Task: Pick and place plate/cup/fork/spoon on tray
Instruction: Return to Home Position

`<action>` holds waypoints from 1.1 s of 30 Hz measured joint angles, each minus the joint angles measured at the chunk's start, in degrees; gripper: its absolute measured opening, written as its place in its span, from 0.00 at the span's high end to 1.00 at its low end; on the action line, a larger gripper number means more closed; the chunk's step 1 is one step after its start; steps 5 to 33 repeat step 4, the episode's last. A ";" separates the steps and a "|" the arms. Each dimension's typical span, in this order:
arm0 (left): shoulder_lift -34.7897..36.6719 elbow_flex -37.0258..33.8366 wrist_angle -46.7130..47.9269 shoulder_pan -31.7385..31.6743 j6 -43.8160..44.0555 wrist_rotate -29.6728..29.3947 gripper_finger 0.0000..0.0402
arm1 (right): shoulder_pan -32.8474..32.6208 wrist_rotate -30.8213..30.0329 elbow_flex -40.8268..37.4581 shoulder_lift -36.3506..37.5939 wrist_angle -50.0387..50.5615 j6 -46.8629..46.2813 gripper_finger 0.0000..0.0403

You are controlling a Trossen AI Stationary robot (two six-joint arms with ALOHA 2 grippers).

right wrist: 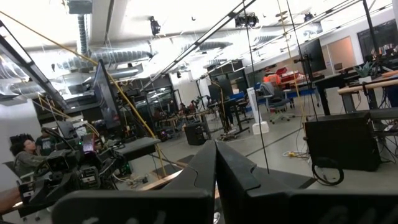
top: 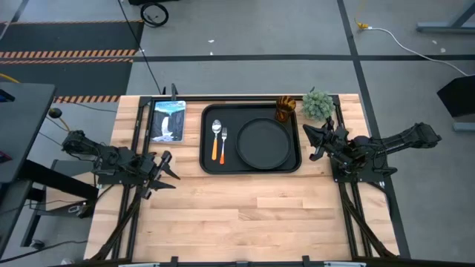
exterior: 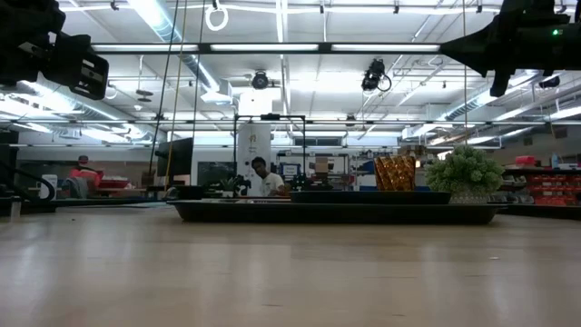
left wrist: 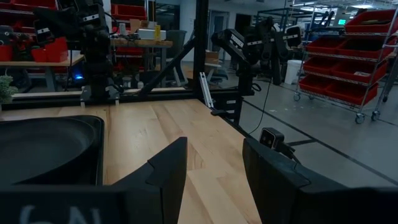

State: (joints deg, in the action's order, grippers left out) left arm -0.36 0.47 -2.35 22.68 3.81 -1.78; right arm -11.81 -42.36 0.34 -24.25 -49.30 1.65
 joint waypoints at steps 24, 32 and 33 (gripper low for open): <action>0.00 0.00 0.00 0.00 -0.02 0.00 0.59 | 0.00 0.01 0.00 0.00 -0.01 0.00 0.96; 0.00 0.00 0.00 0.00 -0.02 0.00 0.59 | 0.00 0.01 0.00 0.00 -0.01 0.00 0.96; 0.00 0.00 0.00 0.00 -0.02 0.00 0.59 | 0.00 0.01 0.00 0.00 -0.01 0.00 0.96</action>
